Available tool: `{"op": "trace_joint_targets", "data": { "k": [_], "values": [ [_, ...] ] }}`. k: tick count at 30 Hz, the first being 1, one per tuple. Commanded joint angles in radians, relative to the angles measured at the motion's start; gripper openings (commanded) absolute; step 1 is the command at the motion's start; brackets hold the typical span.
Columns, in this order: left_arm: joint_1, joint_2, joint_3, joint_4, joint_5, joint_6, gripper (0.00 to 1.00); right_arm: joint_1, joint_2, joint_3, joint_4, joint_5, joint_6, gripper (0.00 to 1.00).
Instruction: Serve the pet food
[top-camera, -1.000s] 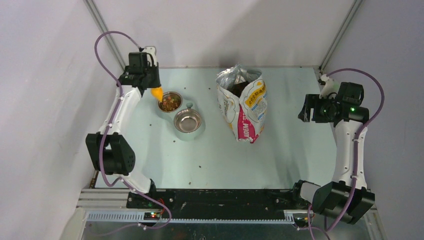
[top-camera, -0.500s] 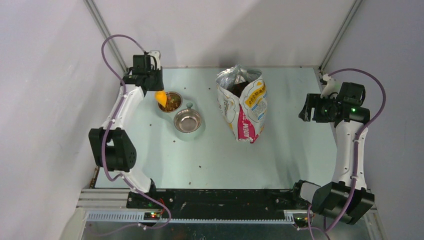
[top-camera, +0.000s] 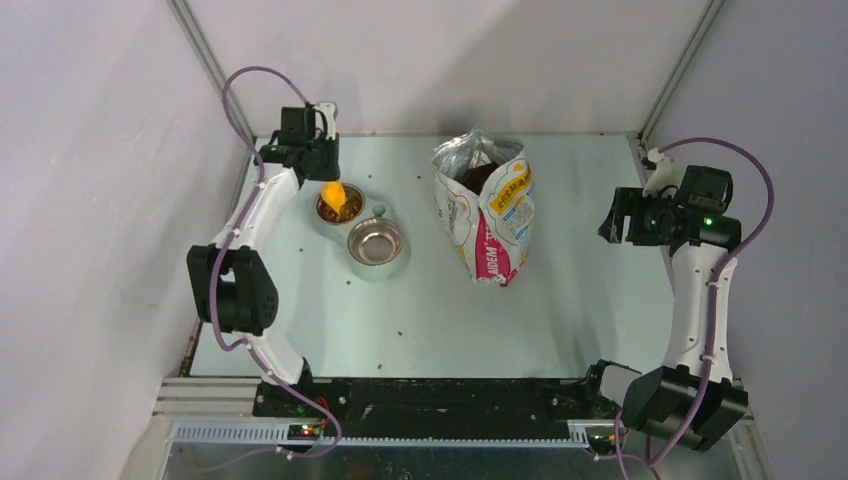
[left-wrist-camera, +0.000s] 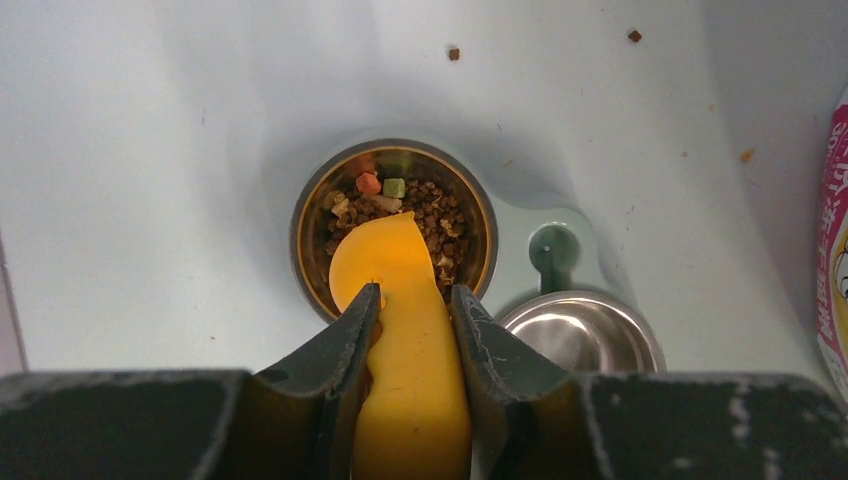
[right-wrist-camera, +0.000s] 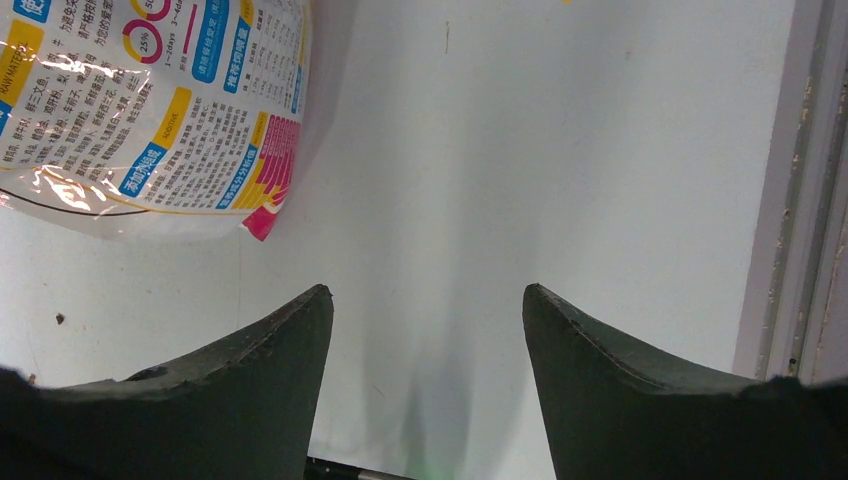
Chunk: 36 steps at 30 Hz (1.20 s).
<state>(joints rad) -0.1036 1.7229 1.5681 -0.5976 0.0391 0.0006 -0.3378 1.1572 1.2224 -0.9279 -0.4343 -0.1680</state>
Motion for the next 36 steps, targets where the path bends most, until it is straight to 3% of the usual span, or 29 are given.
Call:
{"op": "trace_joint_targets", "data": {
  "k": [1, 7, 10, 12, 14, 19, 22, 25, 28, 32, 36],
  "values": [
    [-0.011, -0.044, 0.06, -0.007, -0.048, 0.079, 0.0, -0.009, -0.022, 0.0, 0.022, -0.014, 0.005, 0.72],
    [-0.012, -0.111, 0.0, 0.006, -0.124, 0.187, 0.0, -0.012, -0.015, 0.001, 0.021, -0.016, 0.004, 0.72],
    [0.005, -0.136, 0.004, -0.016, -0.009, 0.1, 0.0, -0.012, -0.009, 0.0, 0.027, -0.019, 0.006, 0.72],
    [-0.013, -0.21, -0.087, 0.088, -0.047, 0.134, 0.0, -0.012, -0.008, 0.0, 0.021, -0.016, 0.003, 0.72],
    [-0.012, -0.186, -0.033, 0.025, -0.061, 0.125, 0.0, -0.012, -0.008, -0.008, 0.022, -0.02, 0.005, 0.73],
    [0.012, -0.178, 0.067, 0.025, 0.148, 0.047, 0.0, -0.012, -0.01, -0.012, 0.018, -0.018, 0.004, 0.72],
    [0.011, -0.15, 0.218, 0.023, 0.346, -0.048, 0.0, -0.012, -0.008, -0.011, 0.017, -0.022, 0.007, 0.72],
    [0.0, -0.197, 0.228, 0.268, 0.593, -0.218, 0.0, -0.012, -0.008, -0.009, 0.018, -0.025, 0.013, 0.72],
    [-0.044, -0.229, 0.228, 0.386, 0.615, -0.302, 0.0, -0.012, -0.008, -0.009, 0.017, -0.03, 0.013, 0.72],
    [-0.138, -0.13, 0.383, 0.284, 0.703, -0.326, 0.0, -0.012, -0.002, -0.009, 0.021, -0.041, 0.015, 0.72],
    [-0.226, -0.07, 0.479, 0.203, 0.678, -0.303, 0.0, -0.012, 0.005, -0.009, 0.016, -0.044, 0.002, 0.72]
  ]
}}
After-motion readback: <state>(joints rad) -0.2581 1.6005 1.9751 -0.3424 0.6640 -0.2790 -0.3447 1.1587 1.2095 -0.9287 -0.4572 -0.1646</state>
